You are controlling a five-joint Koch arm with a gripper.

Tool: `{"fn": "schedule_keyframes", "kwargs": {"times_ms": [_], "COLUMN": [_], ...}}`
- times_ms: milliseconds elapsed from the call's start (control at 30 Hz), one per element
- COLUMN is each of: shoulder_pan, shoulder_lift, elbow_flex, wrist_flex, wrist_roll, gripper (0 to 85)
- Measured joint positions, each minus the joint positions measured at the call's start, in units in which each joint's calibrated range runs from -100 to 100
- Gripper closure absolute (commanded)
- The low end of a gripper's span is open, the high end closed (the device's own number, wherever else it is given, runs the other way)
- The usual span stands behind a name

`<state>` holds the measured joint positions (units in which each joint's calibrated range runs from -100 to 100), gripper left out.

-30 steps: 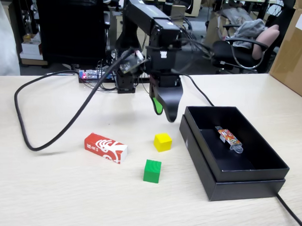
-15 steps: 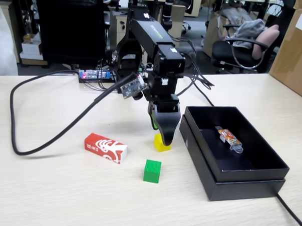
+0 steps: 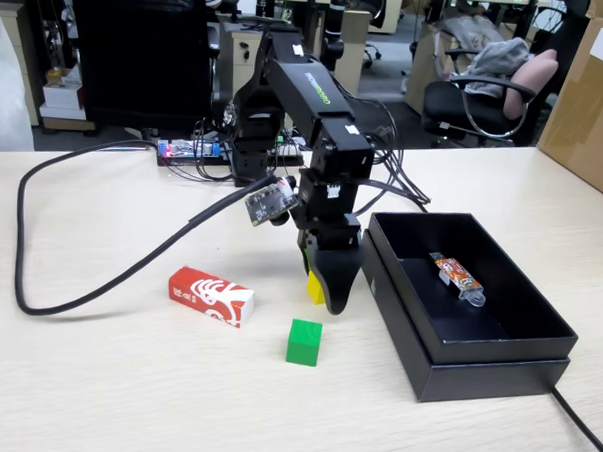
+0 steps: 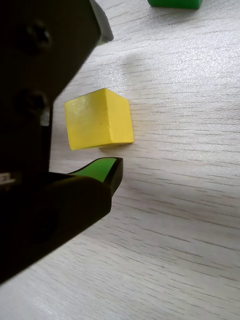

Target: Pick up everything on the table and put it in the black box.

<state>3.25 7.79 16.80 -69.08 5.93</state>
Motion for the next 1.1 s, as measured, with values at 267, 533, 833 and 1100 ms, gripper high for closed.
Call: {"fn": "schedule_keyframes", "kwargs": {"times_ms": [267,533,833,1100], "shoulder_pan": [0.0,-0.4,0.9,8.5], "shoulder_lift": [0.9,0.6,-18.5,-22.9], "elbow_flex": [2.6,2.7,12.8,21.4], "wrist_flex": [0.0,-0.1,-8.1,-10.4], "wrist_roll": [0.0,-0.4,-2.1,-2.1], "gripper": [83.3,83.1,83.3,83.1]}}
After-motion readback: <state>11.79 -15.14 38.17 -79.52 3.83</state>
